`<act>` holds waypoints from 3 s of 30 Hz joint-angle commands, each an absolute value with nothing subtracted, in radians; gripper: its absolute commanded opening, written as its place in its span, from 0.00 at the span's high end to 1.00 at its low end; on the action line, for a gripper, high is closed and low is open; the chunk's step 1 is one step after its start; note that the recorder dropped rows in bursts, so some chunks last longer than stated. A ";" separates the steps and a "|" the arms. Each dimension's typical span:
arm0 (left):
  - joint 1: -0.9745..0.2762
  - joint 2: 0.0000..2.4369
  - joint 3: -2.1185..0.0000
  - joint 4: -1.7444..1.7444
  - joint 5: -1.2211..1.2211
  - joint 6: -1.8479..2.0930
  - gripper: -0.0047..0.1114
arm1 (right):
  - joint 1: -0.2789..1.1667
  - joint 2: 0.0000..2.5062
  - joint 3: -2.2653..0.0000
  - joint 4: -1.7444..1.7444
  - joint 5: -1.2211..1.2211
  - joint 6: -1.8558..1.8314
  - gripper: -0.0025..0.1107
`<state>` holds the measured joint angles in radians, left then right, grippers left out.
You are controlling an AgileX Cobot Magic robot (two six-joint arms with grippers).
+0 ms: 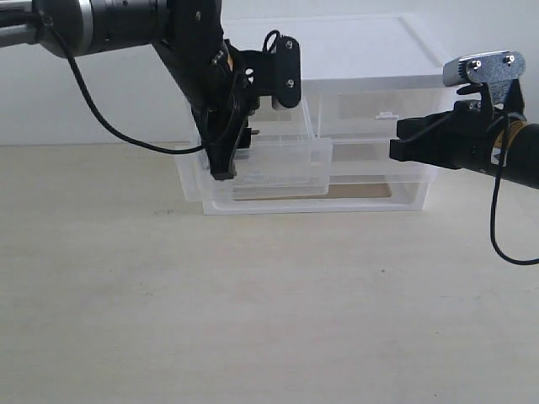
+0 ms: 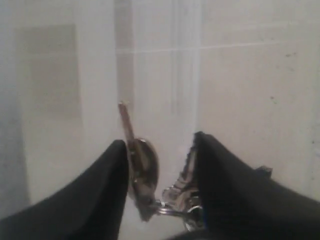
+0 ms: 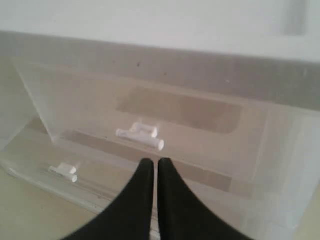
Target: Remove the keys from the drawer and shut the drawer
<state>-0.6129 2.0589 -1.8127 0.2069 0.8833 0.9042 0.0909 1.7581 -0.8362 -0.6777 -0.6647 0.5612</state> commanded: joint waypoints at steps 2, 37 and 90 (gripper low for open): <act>-0.615 2.073 -1.815 0.151 0.950 0.992 0.86 | 0.092 1.756 -0.840 -0.680 -0.665 0.567 0.97; -0.626 1.991 -1.815 0.000 0.964 0.997 0.67 | 0.092 1.756 -0.840 -0.680 -0.665 0.568 0.97; -0.586 2.134 -1.873 0.162 0.939 0.930 0.82 | 0.092 1.756 -0.840 -0.680 -0.662 0.571 0.97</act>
<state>-0.5853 2.1003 -1.8777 0.1311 0.9644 0.9139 0.0909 1.7581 -0.8362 -0.6777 -0.6647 0.5683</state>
